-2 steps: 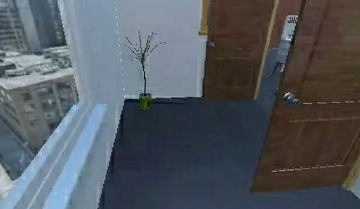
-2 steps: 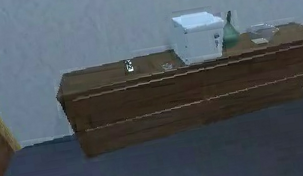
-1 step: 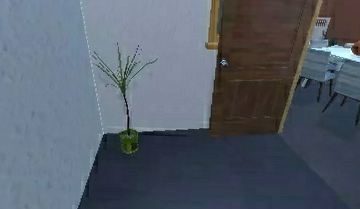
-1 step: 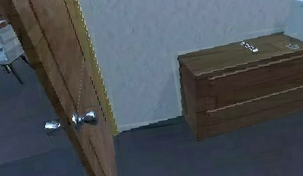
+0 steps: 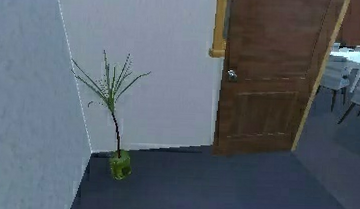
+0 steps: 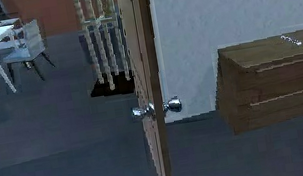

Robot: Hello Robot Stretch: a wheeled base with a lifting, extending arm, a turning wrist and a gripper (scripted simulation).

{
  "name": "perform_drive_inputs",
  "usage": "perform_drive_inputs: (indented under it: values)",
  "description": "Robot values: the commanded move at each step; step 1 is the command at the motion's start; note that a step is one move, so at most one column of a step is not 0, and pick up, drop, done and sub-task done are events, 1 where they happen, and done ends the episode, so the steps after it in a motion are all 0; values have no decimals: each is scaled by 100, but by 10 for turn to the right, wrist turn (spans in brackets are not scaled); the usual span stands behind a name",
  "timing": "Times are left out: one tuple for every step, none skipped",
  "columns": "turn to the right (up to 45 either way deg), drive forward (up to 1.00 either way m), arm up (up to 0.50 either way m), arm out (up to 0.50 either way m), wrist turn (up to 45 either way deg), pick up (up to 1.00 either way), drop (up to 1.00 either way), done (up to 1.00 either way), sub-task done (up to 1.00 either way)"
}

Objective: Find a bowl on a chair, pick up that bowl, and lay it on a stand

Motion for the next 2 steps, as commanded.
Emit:
perform_drive_inputs:
  values:
    - [360,0,0,0,0,0,0,0,0]
    - [0,50,0,0,0,0,0,0,0]
